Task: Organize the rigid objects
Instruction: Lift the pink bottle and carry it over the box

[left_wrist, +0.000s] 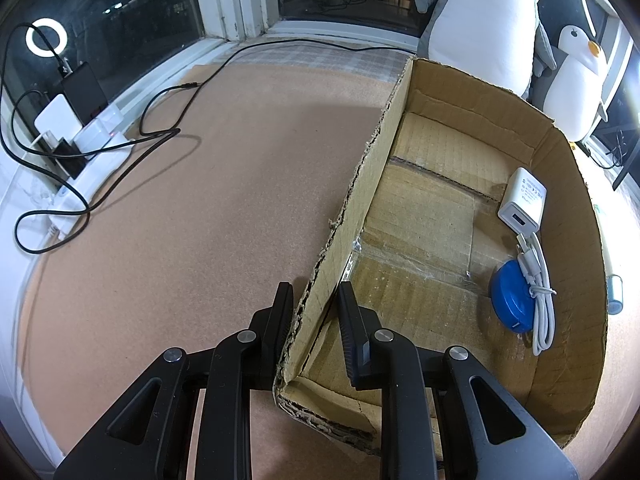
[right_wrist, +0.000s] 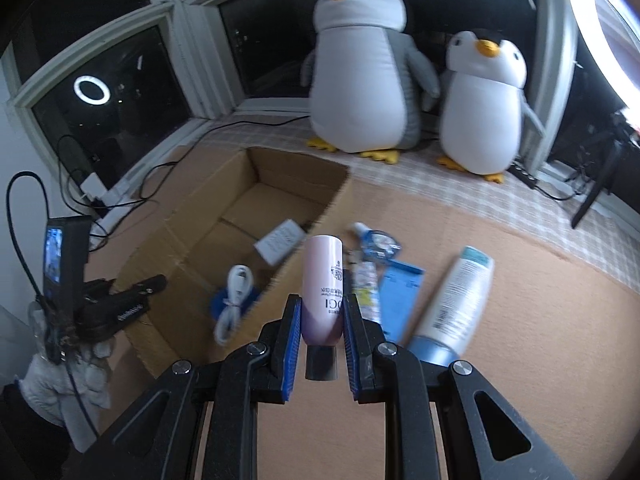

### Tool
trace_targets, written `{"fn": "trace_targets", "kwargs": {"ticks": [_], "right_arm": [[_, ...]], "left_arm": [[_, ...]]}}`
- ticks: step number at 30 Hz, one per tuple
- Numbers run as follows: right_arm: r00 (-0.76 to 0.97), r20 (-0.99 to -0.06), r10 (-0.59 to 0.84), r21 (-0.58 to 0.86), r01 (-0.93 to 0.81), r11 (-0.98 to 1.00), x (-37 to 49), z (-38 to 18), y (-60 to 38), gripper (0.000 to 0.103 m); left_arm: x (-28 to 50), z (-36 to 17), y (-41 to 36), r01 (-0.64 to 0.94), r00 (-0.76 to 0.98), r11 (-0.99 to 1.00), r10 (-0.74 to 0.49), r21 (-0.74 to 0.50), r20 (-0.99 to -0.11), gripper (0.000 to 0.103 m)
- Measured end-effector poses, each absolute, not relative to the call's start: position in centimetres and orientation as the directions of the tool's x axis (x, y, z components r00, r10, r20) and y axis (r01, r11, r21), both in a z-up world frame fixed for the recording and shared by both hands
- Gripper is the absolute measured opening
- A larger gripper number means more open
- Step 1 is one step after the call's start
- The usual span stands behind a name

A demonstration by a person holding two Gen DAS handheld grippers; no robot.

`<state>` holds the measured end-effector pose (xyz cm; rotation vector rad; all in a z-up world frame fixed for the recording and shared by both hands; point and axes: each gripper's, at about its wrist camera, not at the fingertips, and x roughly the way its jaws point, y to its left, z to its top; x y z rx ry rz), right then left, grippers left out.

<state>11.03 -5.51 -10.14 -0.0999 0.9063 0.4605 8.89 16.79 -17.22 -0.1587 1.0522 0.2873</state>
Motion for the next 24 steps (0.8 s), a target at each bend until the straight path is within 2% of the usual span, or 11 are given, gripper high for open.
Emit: {"fn": "trace_targets", "kwargs": {"ticks": [12, 21, 23, 24], "right_arm": [[0.408, -0.781, 0.473, 0.212, -0.539, 0.815, 10.5, -11.4, 1.5, 0.018], [0.365, -0.801, 0.473, 0.216, -0.561, 0.799, 9.9, -12.9, 3.5, 0.019], [0.367, -0.801, 0.473, 0.218, -0.557, 0.801, 9.9, -12.9, 3.4, 0.028], [0.37, -0.799, 0.475, 0.219, -0.556, 0.802, 10.0, -12.8, 3.3, 0.042]], "left_arm": [[8.9, -17.2, 16.7, -0.306, 0.467, 0.952, 0.158, 0.009, -0.87, 0.021], [8.9, -17.3, 16.7, -0.306, 0.467, 0.952, 0.157, 0.007, -0.87, 0.021], [9.0, -17.3, 16.7, -0.306, 0.468, 0.952, 0.157, 0.007, -0.87, 0.021], [8.9, -17.3, 16.6, -0.307, 0.468, 0.952, 0.158, 0.007, -0.87, 0.021]]}}
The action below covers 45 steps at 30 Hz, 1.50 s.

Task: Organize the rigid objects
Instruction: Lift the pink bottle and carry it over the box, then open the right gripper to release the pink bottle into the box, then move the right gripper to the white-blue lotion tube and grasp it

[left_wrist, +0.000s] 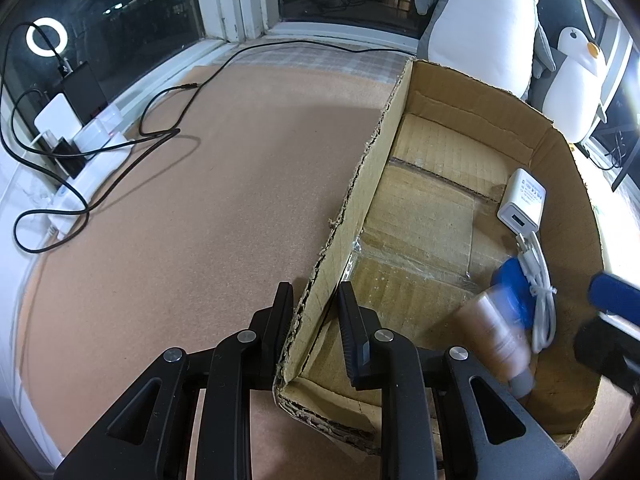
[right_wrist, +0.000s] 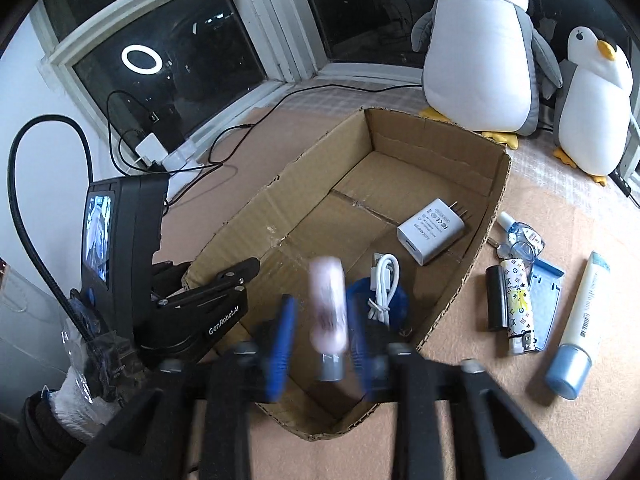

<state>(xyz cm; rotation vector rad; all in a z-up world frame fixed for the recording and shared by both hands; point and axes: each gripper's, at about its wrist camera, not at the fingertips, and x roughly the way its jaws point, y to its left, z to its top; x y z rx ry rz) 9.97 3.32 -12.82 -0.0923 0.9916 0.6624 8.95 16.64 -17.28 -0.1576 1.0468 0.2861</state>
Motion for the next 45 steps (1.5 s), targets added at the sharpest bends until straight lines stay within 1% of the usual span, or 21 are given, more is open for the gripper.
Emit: {"fn": "trace_targets", "kwargs": {"ticks": [1, 3, 7, 22, 28, 35, 40, 45], "right_arm": [[0.375, -0.795, 0.476, 0.219, -0.555, 0.803, 10.0, -12.7, 3.3, 0.054], [0.39, -0.785, 0.481, 0.216, -0.556, 0.803, 9.9, -12.5, 3.1, 0.061], [0.403, -0.784, 0.473, 0.206, -0.549, 0.81, 9.9, -12.3, 2.8, 0.063], [0.47, -0.758, 0.453, 0.207, -0.486, 0.849, 10.3, -11.5, -0.5, 0.064], [0.487, -0.75, 0.448, 0.231, -0.442, 0.867, 10.7, -11.5, -3.0, 0.064], [0.517, -0.735, 0.439, 0.293, -0.341, 0.893, 11.6, -11.5, -8.4, 0.064], [0.538, -0.761, 0.363, 0.26, -0.259, 0.93, 12.2, -11.9, -11.9, 0.064], [0.542, -0.799, 0.26, 0.195, -0.176, 0.965, 13.1, -12.9, -14.5, 0.064]], "left_arm": [[9.0, -17.3, 16.6, -0.307, 0.468, 0.952, 0.157, 0.007, -0.87, 0.021], [9.0, -17.3, 16.6, -0.307, 0.468, 0.952, 0.157, 0.006, -0.87, 0.021], [9.0, -17.3, 16.6, -0.308, 0.469, 0.951, 0.156, 0.005, -0.869, 0.021], [8.9, -17.3, 16.7, -0.307, 0.469, 0.952, 0.156, 0.005, -0.869, 0.021], [8.9, -17.3, 16.7, -0.307, 0.469, 0.952, 0.156, 0.005, -0.869, 0.021], [9.0, -17.3, 16.7, -0.307, 0.469, 0.952, 0.156, 0.005, -0.869, 0.021], [8.9, -17.3, 16.7, -0.307, 0.47, 0.952, 0.155, 0.004, -0.869, 0.021], [8.9, -17.3, 16.7, -0.306, 0.469, 0.952, 0.155, 0.005, -0.869, 0.021]]}}
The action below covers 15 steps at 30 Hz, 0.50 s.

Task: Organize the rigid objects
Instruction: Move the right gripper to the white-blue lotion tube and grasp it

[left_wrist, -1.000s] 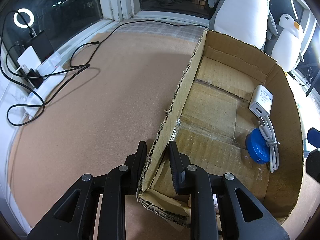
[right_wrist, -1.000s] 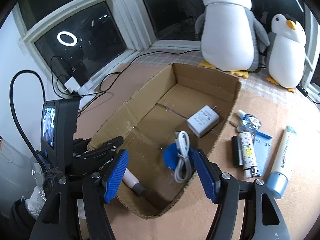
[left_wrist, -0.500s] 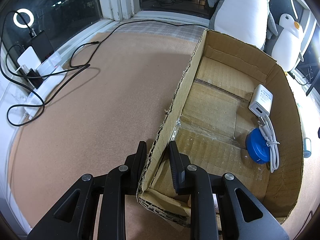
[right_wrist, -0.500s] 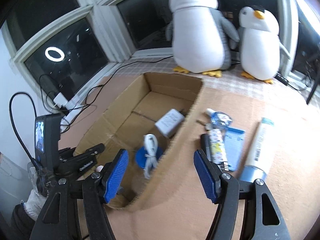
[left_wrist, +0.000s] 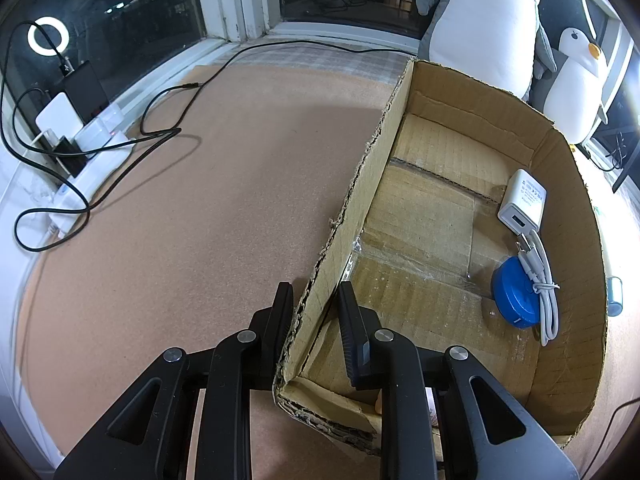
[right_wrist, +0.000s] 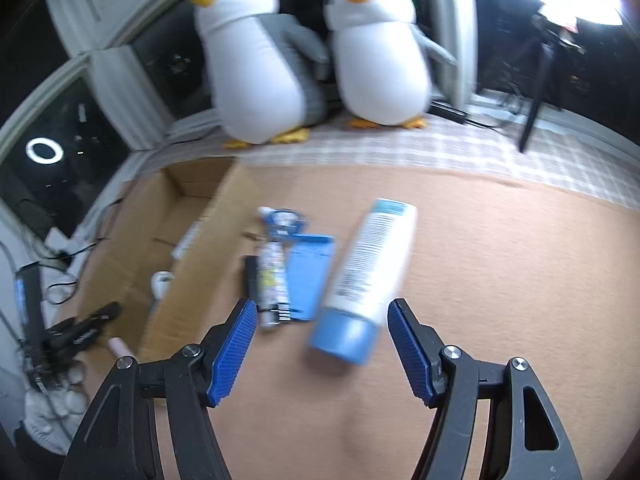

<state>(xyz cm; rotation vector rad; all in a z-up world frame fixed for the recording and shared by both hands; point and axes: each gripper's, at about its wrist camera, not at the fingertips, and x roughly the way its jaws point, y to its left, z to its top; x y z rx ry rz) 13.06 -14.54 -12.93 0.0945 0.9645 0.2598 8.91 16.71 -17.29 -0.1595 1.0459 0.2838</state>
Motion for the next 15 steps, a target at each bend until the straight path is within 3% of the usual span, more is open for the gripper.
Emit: {"fn": "trace_targets", "kwargs": {"ticks": [7, 15], "right_arm": [[0.518, -0.829, 0.212, 0.192, -0.093, 0.977, 14.8, -14.3, -16.2, 0.064], [0.483, -0.862, 0.156, 0.1, -0.139, 0.985, 16.4, -16.0, -13.8, 0.064]], "left_arm": [[8.9, -17.3, 16.7, -0.306, 0.47, 0.952, 0.154, 0.004, -0.869, 0.021], [8.8, -17.3, 16.8, -0.307, 0.471, 0.952, 0.153, 0.001, -0.869, 0.021]]}}
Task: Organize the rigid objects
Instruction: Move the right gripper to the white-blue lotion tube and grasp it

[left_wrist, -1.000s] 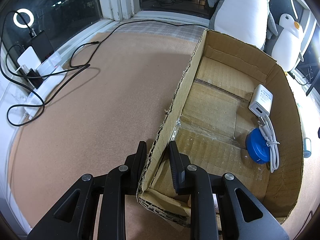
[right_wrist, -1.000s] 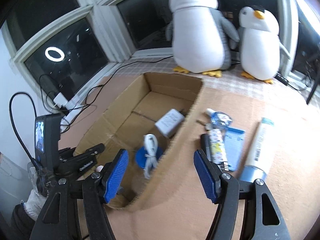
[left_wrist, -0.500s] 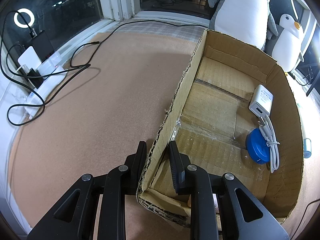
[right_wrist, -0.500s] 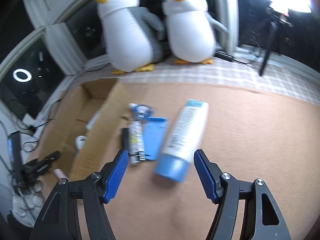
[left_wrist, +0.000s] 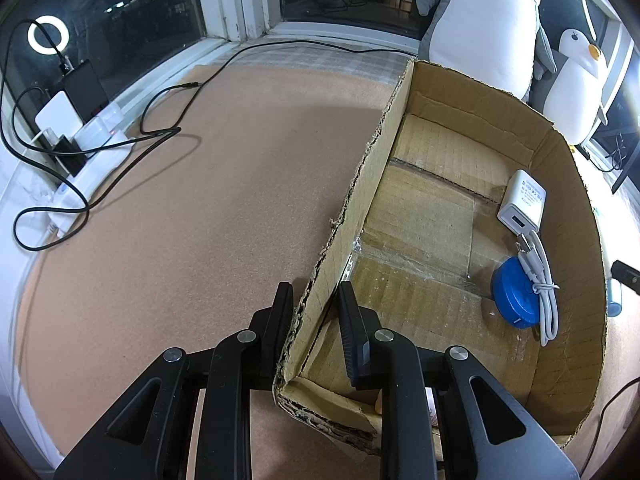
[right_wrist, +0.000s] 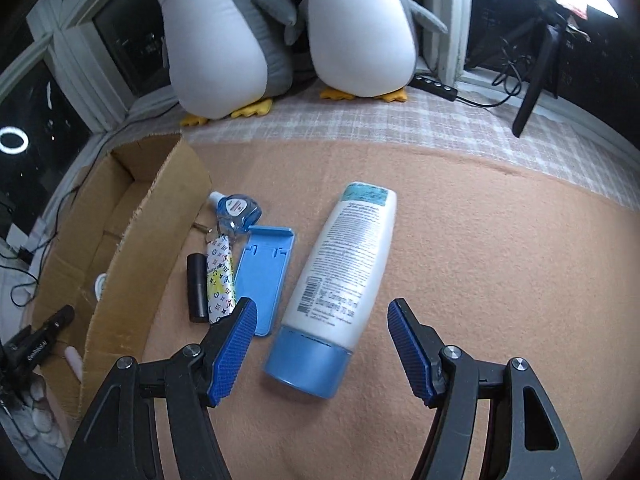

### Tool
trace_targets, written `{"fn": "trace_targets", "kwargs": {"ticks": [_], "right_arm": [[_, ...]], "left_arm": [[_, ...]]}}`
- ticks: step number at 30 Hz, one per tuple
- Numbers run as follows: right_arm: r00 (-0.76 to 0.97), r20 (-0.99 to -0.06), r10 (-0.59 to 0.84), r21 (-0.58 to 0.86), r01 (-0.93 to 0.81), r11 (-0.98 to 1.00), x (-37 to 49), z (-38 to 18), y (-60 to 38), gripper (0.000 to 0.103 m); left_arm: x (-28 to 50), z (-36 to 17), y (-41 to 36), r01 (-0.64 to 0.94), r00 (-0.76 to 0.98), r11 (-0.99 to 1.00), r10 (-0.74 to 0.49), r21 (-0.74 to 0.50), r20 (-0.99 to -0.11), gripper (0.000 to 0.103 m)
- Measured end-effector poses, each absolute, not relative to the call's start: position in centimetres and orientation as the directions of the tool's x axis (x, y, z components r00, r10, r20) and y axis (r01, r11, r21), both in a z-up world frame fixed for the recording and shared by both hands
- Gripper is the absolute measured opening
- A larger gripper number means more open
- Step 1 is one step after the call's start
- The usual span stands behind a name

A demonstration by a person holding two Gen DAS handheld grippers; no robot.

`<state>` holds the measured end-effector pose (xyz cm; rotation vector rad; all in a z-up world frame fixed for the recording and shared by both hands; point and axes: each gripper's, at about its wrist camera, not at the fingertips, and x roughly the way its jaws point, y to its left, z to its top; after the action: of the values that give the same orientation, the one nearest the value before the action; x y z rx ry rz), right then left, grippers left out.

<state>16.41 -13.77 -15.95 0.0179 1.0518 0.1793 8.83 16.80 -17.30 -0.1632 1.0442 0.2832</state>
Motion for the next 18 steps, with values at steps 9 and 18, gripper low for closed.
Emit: {"fn": "trace_targets", "kwargs": {"ticks": [9, 18], "right_arm": [[0.47, -0.877, 0.098, 0.021, -0.166, 0.986, 16.4, -17.2, -13.4, 0.062], [0.481, -0.871, 0.099, 0.016, -0.173, 0.985, 16.5, -17.0, -15.5, 0.058]], "left_arm": [[8.8, -17.3, 16.8, -0.307, 0.471, 0.952, 0.153, 0.001, -0.869, 0.021], [8.8, -17.3, 16.8, -0.306, 0.471, 0.952, 0.153, 0.001, -0.869, 0.021]]}}
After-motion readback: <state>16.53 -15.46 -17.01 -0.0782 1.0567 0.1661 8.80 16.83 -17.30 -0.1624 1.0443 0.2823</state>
